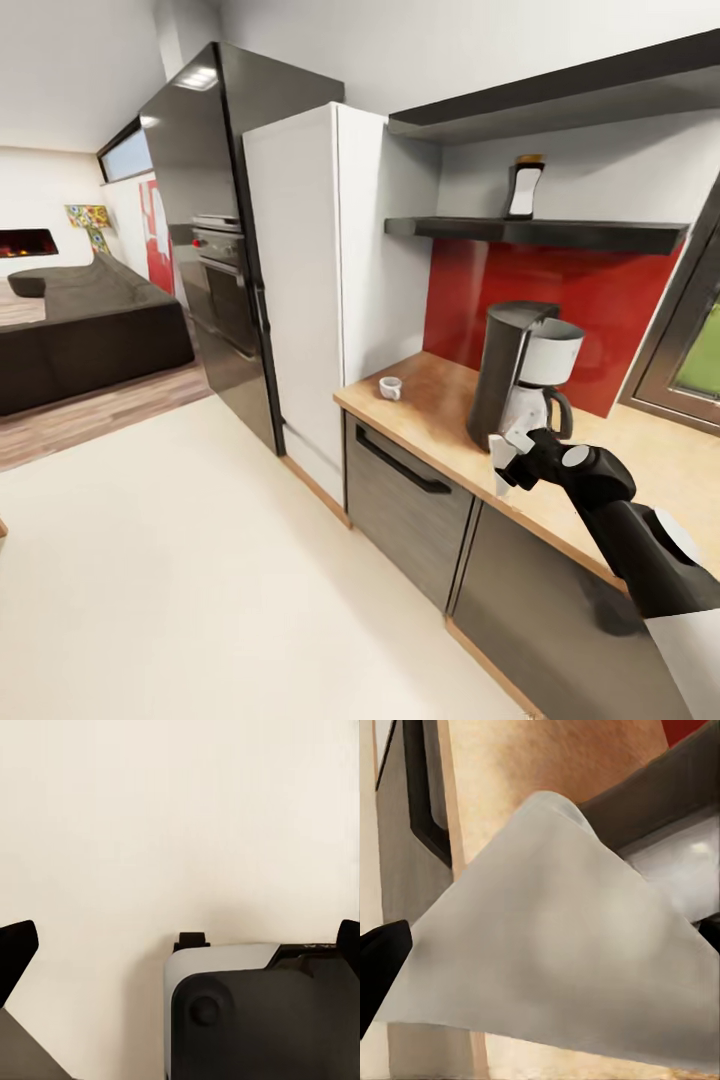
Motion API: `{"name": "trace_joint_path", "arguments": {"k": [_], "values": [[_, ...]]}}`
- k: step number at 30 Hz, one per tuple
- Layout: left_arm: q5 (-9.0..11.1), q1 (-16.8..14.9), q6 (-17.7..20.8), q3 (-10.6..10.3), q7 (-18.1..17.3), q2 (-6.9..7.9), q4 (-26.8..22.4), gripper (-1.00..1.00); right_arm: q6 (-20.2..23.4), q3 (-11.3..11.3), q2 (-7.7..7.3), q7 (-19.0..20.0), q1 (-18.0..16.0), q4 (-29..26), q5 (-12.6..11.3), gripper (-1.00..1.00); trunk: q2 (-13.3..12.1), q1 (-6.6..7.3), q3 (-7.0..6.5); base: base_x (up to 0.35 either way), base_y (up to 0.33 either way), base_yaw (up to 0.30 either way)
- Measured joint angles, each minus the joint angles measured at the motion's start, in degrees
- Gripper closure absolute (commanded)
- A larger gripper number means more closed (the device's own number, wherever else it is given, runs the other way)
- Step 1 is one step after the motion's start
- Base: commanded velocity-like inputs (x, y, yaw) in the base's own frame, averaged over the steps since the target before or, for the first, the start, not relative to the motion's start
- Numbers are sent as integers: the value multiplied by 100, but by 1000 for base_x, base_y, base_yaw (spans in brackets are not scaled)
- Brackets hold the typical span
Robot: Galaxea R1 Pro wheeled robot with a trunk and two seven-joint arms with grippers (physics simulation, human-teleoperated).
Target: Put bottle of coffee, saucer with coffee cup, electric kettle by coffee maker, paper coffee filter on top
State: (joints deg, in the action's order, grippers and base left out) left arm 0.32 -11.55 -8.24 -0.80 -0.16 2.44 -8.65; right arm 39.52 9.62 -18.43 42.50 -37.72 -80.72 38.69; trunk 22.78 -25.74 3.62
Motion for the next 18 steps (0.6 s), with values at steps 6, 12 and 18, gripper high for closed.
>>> {"name": "trace_joint_path", "arguments": {"k": [6,12,18], "values": [[0,1,0,1,1,9,-1,-100,1,-2,1,0,-1,-12,-2,100,2,0,-11,-1,-201,-65],[0,3,0,-8,3,17,-1,-100,-1,-10,1,-3,0,-39,1,100,1,0,-11,0,-8,-1],[0,0,0,-8,0,32,-1,-100,4,-58,-22,-10,0,-82,91,100,1,0,-11,0,0,0]]}}
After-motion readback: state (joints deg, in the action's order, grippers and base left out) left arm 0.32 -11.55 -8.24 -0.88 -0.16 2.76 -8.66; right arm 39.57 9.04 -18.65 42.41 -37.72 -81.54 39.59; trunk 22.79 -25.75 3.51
